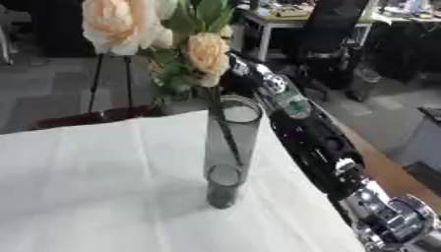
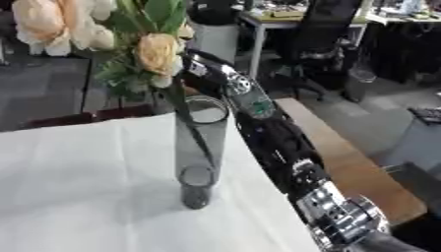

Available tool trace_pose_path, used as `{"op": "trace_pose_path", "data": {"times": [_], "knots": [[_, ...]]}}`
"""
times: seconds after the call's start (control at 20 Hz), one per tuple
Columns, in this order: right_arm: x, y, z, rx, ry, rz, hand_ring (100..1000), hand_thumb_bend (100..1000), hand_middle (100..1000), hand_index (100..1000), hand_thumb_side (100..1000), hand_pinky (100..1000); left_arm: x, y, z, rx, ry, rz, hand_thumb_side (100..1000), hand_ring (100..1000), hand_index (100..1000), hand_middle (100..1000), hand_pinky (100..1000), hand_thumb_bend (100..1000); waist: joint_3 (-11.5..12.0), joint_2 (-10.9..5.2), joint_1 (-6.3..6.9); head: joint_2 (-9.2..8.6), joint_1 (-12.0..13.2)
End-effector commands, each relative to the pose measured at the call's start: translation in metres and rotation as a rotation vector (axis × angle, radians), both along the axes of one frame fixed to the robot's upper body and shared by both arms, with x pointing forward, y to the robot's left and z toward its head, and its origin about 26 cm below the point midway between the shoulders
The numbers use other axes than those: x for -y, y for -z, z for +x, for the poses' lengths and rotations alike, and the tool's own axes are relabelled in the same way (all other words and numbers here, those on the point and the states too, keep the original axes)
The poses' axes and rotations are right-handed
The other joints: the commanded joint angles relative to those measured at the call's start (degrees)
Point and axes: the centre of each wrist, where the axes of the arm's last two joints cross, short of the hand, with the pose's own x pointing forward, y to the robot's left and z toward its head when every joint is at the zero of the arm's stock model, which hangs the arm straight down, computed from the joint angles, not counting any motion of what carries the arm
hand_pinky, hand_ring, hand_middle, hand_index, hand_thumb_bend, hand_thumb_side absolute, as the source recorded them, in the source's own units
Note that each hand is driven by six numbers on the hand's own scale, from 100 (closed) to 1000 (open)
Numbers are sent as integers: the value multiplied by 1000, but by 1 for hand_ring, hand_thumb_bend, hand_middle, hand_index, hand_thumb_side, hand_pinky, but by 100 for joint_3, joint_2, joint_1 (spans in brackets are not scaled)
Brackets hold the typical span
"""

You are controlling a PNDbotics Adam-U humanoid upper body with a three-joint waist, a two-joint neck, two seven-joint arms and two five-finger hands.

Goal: Arrange flowers into the vase.

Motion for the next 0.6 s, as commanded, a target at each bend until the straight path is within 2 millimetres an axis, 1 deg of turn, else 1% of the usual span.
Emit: {"op": "trace_pose_path", "data": {"times": [0.05, 0.25, 0.6], "knots": [[6, -22, -5, 98, -47, -40, 582, 683, 401, 600, 777, 503, 0, -5, 0, 17, 5, 7, 844, 507, 944, 561, 570, 668, -3, -23, -20, -3, -10], [6, -23, -6, 94, -49, -38, 582, 683, 401, 600, 777, 503, 0, -5, 0, 17, 5, 7, 844, 507, 944, 561, 570, 668, -3, -23, -20, -3, -10], [10, -37, -13, 90, -64, 14, 581, 672, 399, 604, 768, 507, 0, -5, 0, 16, 3, 7, 844, 507, 944, 561, 570, 668, -32, -37, -26, -4, -8]]}}
